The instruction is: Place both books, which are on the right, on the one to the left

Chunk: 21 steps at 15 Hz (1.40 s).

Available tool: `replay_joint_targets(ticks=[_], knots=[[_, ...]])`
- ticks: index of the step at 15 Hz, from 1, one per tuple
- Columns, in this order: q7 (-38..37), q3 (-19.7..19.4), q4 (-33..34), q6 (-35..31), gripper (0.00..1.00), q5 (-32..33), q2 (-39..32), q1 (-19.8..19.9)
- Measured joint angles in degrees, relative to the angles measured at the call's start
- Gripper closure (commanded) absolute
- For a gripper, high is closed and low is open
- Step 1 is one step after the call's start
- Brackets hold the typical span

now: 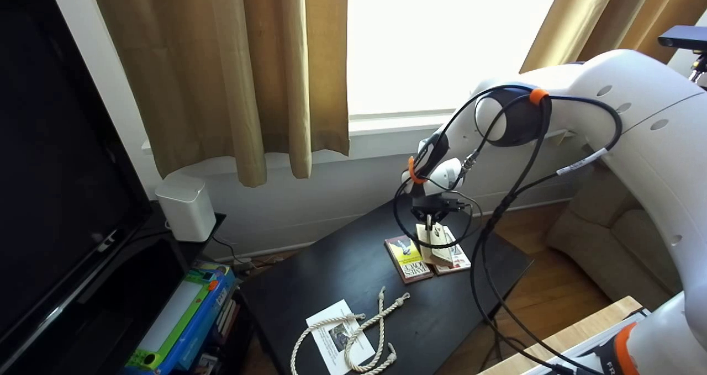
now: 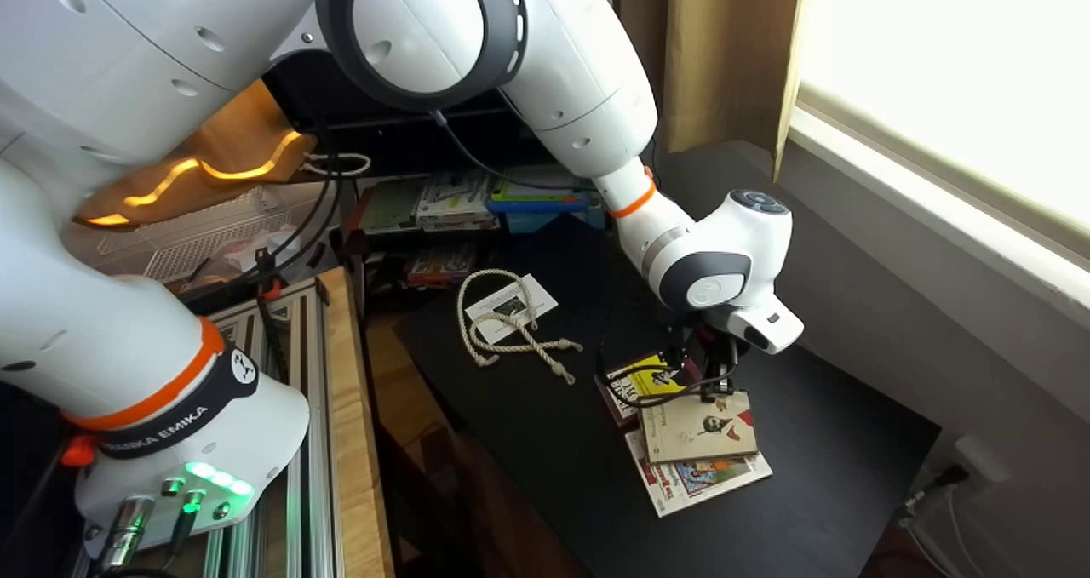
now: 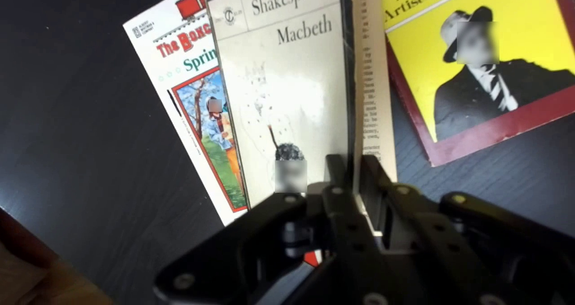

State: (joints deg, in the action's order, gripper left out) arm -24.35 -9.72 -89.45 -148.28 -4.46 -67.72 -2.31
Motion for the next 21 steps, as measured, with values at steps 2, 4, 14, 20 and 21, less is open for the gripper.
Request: replay_joint_targets(ticks=[2,4,14,20,21], knots=[[0.70,0.59,-1.28,0.02,0.96,0.00,1.55,-0.03],[1.15,1.34,-1.99,0.04,0.96,0.00,2.63,-0.14],[3.97,5.66,-1.80,3.51,0.96,0.01,3.32,-1.53],[5.73,7.53,-0.56,3.80,0.96,0.00,1.71,-1.48],[5.73,7.63,-0.22,4.13,0.96,0.00,1.35,-1.47]])
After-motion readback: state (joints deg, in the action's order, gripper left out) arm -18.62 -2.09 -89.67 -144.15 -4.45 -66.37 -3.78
